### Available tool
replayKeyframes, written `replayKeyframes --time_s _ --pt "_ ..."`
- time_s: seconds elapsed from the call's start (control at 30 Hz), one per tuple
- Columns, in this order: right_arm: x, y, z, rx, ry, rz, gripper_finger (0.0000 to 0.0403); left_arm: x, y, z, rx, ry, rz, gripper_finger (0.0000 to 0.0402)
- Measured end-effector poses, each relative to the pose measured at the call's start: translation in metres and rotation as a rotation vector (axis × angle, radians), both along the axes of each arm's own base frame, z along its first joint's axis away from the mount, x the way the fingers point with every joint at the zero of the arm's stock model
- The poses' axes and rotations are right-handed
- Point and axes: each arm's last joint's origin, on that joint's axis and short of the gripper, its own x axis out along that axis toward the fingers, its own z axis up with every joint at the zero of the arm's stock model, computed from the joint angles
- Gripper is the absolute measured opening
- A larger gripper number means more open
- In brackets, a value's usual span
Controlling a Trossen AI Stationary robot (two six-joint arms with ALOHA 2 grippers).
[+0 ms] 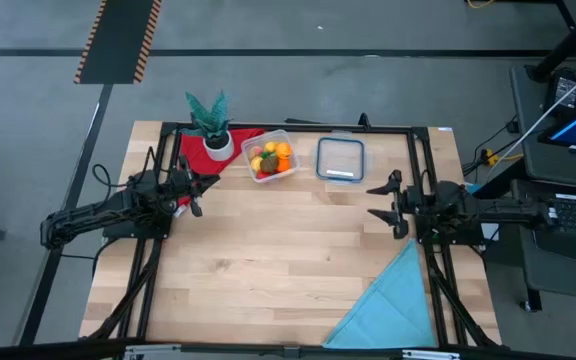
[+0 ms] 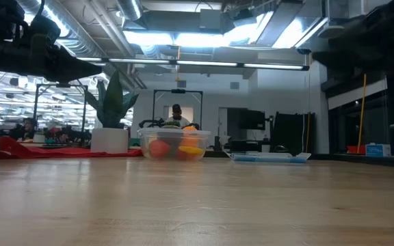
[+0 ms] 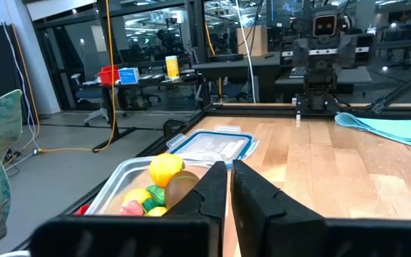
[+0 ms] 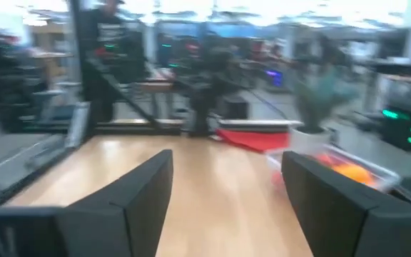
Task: Pick and placing Produce into tupperware
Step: Return to home position
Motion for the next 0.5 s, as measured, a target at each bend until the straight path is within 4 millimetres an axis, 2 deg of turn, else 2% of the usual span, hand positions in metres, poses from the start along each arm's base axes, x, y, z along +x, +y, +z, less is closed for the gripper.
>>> replayKeyframes --time_s 0.17,0.5 --pt "-0.008 0.005 0.001 -0.066 -0.022 0.157 0.0263 0.000 0.000 0.000 0.000 0.000 0.000 0.0006" --pt "-0.013 0.005 -0.005 -0.032 0.027 0.242 0.0263 0.000 0.000 0.000 0.000 0.000 0.000 0.0010"
